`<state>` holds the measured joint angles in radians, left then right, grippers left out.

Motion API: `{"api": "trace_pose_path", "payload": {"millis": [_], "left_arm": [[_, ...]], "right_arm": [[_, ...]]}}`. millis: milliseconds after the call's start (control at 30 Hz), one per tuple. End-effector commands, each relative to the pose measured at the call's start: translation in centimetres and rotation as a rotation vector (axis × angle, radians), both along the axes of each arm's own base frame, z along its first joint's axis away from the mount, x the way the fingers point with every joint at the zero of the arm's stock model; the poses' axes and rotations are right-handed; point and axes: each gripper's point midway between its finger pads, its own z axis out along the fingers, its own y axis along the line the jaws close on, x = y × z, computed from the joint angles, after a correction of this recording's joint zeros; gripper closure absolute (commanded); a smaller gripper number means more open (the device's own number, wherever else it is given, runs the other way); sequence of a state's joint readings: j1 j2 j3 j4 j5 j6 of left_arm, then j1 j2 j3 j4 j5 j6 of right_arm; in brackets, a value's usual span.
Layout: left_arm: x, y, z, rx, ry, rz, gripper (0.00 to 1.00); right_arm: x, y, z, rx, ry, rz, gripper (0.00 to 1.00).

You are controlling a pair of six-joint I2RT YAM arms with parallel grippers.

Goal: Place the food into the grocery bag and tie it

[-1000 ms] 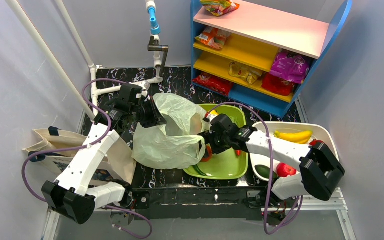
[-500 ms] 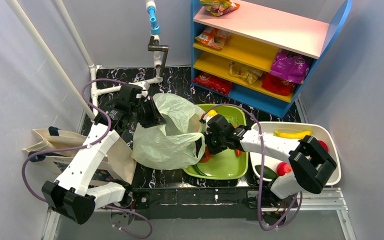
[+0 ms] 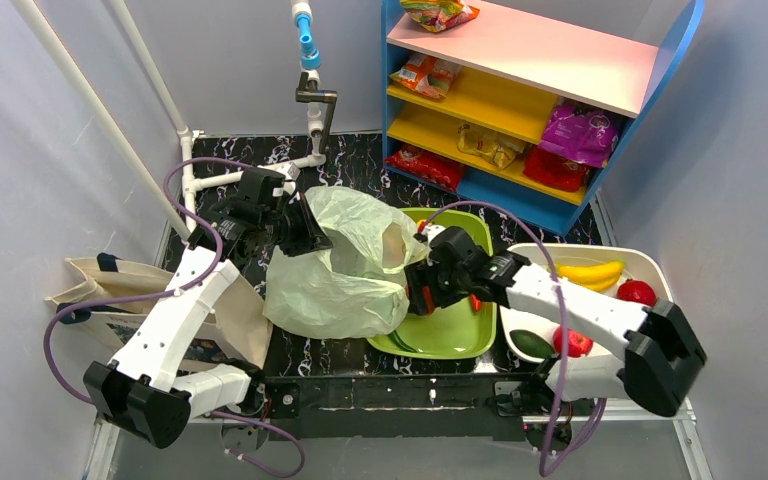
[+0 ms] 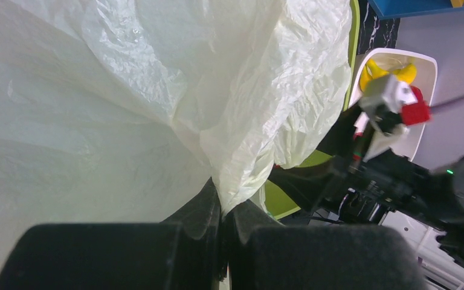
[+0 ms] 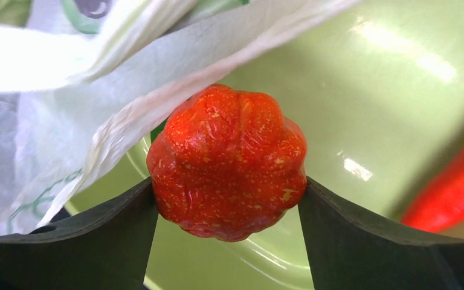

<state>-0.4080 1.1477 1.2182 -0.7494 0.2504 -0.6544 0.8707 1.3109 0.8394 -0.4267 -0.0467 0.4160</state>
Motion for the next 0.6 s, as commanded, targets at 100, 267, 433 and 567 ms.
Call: {"api": "trace_pose_path", "payload": {"millis": [100,267,433,567], "left_arm": [[0.2,-0.2,0.8,-0.005,-0.020,-0.013,1.00],[0.3,-0.5,0.7,-0.014,-0.014,-0.021,1.00],[-0.3,-0.6,1.1,-0.036,-0.016,-0.026,1.00],[-1.3,-0.5,1.7,-0.064,-0.017,-0.029,1.00]], "right_arm": [[0.1,-4.1,5.7,-0.042,-0.140,-0.069,0.22],[-0.3,-4.8,9.9,0.034,-0.215,-0.076,0.22],[1.3,-0.5,18.0,0.224,-0.309,0.012,0.22],[2.7,5.4,21.4,0.313,-0.300,0.146,0.23]]}}
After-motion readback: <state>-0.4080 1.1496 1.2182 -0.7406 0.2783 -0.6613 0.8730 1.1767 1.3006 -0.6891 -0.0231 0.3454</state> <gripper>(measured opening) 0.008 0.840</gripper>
